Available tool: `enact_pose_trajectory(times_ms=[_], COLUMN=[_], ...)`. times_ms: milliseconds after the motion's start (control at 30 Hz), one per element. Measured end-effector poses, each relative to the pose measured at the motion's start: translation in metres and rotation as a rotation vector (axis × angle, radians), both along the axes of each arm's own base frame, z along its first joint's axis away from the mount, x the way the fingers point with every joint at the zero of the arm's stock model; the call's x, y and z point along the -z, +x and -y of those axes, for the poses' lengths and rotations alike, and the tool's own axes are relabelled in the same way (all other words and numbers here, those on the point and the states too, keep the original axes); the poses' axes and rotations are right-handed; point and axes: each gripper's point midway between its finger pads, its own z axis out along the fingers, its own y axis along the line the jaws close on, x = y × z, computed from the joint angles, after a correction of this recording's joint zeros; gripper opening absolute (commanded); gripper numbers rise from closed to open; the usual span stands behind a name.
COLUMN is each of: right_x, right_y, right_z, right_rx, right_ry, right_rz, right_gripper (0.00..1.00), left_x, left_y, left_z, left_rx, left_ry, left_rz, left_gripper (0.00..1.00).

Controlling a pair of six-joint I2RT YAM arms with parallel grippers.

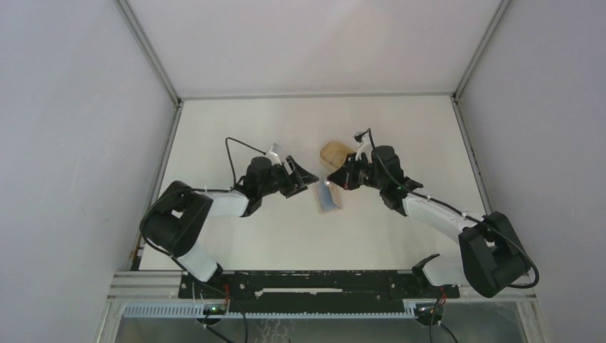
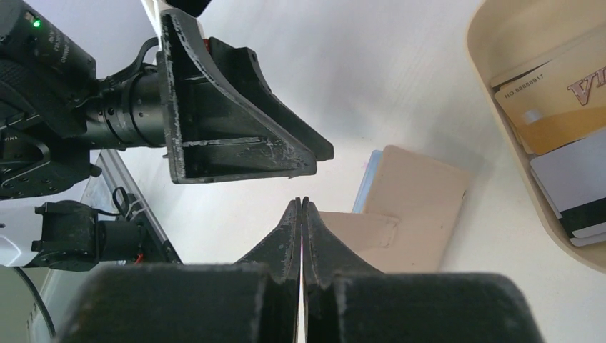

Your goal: Take the credit cards out of the card holder

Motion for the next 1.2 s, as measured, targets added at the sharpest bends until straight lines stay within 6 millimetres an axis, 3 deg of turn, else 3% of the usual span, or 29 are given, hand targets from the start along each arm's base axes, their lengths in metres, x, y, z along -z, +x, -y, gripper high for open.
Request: enact_pose_trajectory(times_ms=[200,300,433,700,1000,1200], right_x=[0.003,0.018,0.044,0.06,0.084,0.089], right_y=[-0.001,-0.003,-0.007,-0.011,-0.042,-0.045], right_z=[0.005,0.014,0.042,0.106,0.128,0.141], right_rx=[0.01,0.027,0.095,0.307,0.364,0.407], right_ry=[-0.005,-0.022,-0.064,-0.126,-0.193,-0.22], right_rz=[-0.009,-0.037,-0.095,-0.13,-0.23,-0.31], right_gripper=[0.0,0.0,0.0,0.0,0.0,0.0], left_x=[0.018,0.034,0.05,0.05,0.051,0.051], left_y=[-0.003,-0.006,-0.012,-0.012,-0.022,-0.026], left_z=[-0.002,-0.004,-0.01,-0.009,0.002,0.006], left_rx=[0.035,0.045,0.056,0.081,0.135,0.146], left_ry=[0.078,0.118,0.169,0.202,0.229,0.237], left_rz=[-0.021,-0.052,-0.087,-0.066,-0.054,-0.057], left_gripper=[0.77,0.77,0.77,0.77,0.76,0.76])
